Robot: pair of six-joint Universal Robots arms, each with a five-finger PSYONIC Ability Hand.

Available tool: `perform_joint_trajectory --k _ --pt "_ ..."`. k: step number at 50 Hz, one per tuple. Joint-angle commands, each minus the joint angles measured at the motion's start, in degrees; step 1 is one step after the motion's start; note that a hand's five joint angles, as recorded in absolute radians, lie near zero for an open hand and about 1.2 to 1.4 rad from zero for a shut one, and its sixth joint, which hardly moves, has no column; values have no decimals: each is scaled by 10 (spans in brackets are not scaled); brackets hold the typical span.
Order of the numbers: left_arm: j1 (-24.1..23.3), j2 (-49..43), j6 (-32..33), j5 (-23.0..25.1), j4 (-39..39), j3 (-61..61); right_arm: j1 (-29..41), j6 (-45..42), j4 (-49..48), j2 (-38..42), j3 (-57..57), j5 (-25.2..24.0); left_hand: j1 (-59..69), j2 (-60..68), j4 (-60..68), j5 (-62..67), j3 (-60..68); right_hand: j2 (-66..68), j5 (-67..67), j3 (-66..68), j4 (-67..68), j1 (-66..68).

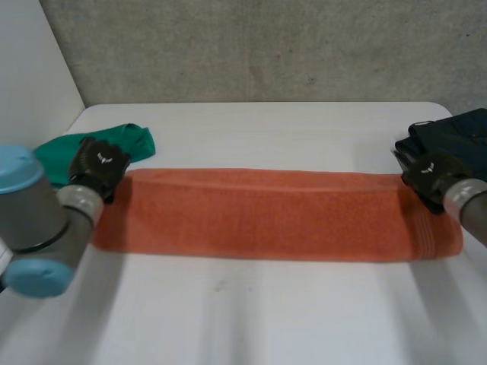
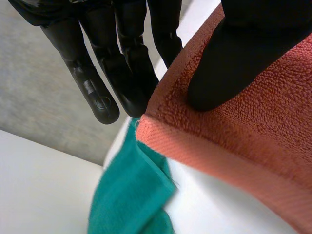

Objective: Fold the laundry.

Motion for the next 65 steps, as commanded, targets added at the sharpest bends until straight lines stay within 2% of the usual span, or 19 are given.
perform_joint_trajectory --k 1,9,10,11,12,13,19,23,25,29,33,36,43,47,55,57,58,65 --pt "-38 -146 4 -69 72 153 28 0 -112 105 -77 1 152 114 112 137 117 126 129 121 118 236" --pt "-47 -246 8 -75 94 257 30 -1 -234 192 -141 25 152 114 112 137 117 126 129 121 118 236" --pt "-48 -252 6 -74 99 259 31 -1 -250 201 -145 32 152 114 112 137 117 -68 -66 -73 -76 41" --pt "-54 -257 7 -73 111 259 31 -1 -258 203 -147 40 -164 -202 -204 -179 -200 -335 -332 -340 -343 -225" --pt "-57 -259 10 -73 118 258 31 -1 -262 206 -149 44 -410 -449 -451 -425 -446 -498 -495 -502 -506 -388" --pt "-61 -259 12 -73 127 258 31 -1 -265 207 -149 49 -548 -586 -588 -563 -583 -574 -571 -579 -582 -464" --pt "-85 -239 9 -80 169 224 32 35 -262 168 -113 74 -548 -586 -588 -563 -583 -574 -571 -579 -582 -464" --pt "-86 -194 7 -83 169 173 20 127 -237 95 -45 66 -548 -586 -588 -563 -583 -574 -571 -579 -582 -464" --pt "-85 -172 3 -82 169 148 11 188 -199 40 -10 54 -548 -586 -588 -563 -583 -574 -571 -579 -582 -464" --pt "-84 -123 -9 -78 170 85 4 253 -107 -25 32 12 -548 -586 -588 -563 -583 -574 -571 -579 -582 -464" --pt "-87 -94 -38 -76 170 41 -25 264 -29 -36 59 -29 -548 -586 -588 -563 -583 -574 -571 -579 -582 -464" --pt "-89 -85 -63 -76 170 23 -43 262 -5 -36 73 -38 -548 -586 -588 -563 -583 -574 -571 -579 -582 -464" --pt "-100 -79 -75 -75 170 19 -57 261 -47 -31 93 -40 -548 -586 -588 -563 -583 -565 -562 -570 -573 -455" --pt "-101 -80 -75 -75 170 19 -57 246 -77 -7 94 -40 -548 -586 -588 -563 -583 -503 -500 -507 -511 -393" --pt "-100 -82 -75 -75 170 16 -60 185 -98 45 82 -39 -548 -586 -588 -563 -583 -222 -219 -227 -230 -112" --pt "-100 -82 -75 -75 170 16 -65 170 -93 55 76 -38 -548 -586 -588 -563 -583 55 57 50 46 164" --pt "-100 -82 -75 -75 170 16 -68 166 -91 56 73 -37 -548 -586 -588 -563 -583 125 128 121 117 235" --pt "-101 -76 -75 -76 169 11 -106 157 -91 27 90 -34 -548 -586 -588 -563 -583 126 129 121 118 236"
